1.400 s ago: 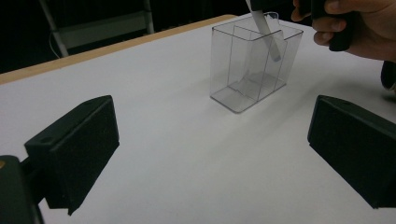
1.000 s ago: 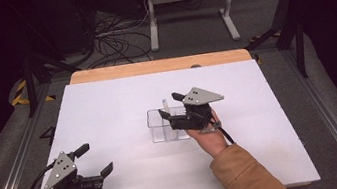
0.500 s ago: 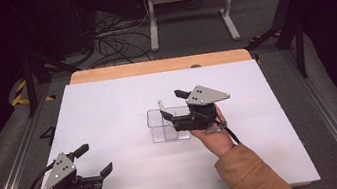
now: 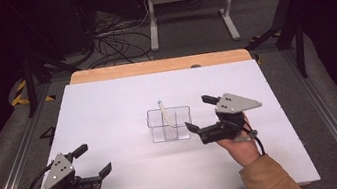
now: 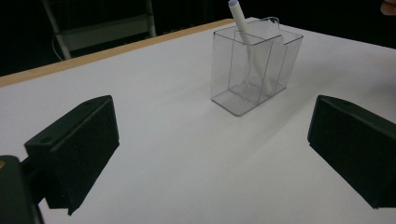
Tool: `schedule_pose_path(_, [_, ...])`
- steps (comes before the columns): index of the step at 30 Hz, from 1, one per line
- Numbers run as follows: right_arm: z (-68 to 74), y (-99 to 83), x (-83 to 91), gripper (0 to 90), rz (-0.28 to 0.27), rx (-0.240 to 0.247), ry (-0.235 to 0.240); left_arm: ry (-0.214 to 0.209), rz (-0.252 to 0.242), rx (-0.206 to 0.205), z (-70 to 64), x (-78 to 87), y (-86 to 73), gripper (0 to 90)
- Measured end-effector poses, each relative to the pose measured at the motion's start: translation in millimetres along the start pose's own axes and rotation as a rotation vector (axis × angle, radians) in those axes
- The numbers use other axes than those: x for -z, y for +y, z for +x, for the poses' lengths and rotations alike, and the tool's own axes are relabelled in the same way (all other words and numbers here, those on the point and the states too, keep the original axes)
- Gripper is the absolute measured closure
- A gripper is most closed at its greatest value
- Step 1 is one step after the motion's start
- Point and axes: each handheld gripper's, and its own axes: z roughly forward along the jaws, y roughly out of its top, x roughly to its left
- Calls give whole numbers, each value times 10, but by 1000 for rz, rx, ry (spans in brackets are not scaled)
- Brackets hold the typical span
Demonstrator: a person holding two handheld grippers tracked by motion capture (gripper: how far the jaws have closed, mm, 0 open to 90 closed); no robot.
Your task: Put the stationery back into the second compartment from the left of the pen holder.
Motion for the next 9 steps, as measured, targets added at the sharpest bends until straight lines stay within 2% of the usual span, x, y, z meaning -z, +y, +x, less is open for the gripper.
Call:
schedule_pose_path(5, [-100, -446, 347, 24, -1, -34, -45, 7, 0, -5, -12, 8, 6, 29])
schedule_pose_path(7, [-131, -625, 458, 22, 12, -43, -82, 9, 6, -12, -13, 10, 12, 28])
schedule_pose_path(9, [-180, -828, 566, 22, 21, -82, -98, 13, 4, -9, -20, 7, 13, 28])
